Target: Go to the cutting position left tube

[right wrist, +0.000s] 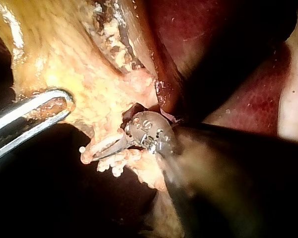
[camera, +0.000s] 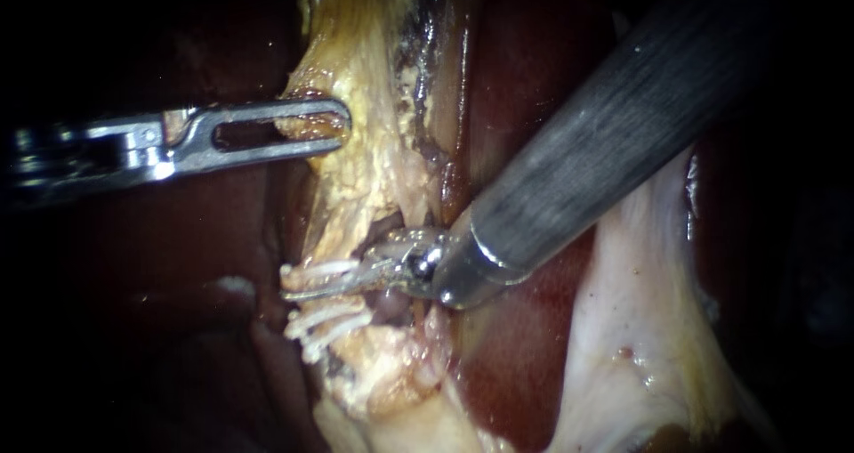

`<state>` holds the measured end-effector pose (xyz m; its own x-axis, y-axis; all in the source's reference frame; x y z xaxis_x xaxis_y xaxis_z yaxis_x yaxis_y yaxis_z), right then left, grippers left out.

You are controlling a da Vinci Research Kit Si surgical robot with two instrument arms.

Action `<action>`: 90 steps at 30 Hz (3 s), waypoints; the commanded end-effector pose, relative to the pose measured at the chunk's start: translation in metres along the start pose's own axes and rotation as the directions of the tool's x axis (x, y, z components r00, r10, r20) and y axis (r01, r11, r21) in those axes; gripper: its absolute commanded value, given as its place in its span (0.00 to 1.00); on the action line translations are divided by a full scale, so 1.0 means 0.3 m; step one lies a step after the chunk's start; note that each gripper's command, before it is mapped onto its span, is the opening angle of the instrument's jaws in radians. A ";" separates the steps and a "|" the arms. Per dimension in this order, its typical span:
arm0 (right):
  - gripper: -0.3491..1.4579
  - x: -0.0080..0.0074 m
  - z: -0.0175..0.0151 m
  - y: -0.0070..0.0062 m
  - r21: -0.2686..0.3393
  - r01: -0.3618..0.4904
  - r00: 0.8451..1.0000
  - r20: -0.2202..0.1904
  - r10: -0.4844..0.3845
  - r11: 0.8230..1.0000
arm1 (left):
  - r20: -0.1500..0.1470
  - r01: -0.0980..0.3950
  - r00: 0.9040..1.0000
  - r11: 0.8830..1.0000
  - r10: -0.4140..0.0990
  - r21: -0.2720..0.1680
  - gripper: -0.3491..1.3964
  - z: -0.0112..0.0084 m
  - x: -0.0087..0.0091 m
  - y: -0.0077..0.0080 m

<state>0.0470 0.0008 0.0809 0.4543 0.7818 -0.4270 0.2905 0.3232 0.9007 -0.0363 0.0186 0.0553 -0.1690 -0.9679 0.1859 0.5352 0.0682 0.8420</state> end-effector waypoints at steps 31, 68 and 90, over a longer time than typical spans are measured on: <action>0.00 -0.0006 0.003 0.0006 0.016 -0.011 1.000 0.015 0.011 1.000 | 0.001 0.003 1.000 1.000 -0.003 -0.003 0.00 -0.0015 -0.0014 -0.0009; 0.00 -0.0016 0.002 0.0035 0.078 0.277 0.960 0.026 -0.279 0.958 | 0.034 0.013 0.999 1.000 -0.012 -0.023 0.00 -0.0056 -0.0098 0.0064; 0.00 -0.0014 0.003 0.0035 0.073 0.289 0.956 0.024 -0.291 0.955 | 0.044 0.016 0.999 0.999 -0.015 -0.031 0.00 -0.0069 -0.0082 0.0021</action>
<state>0.0478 0.0004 0.0820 0.3702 0.6409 -0.6725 0.4700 0.4952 0.7306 -0.0339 0.0205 0.0543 -0.2132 -0.9574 0.1945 0.5569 0.0445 0.8294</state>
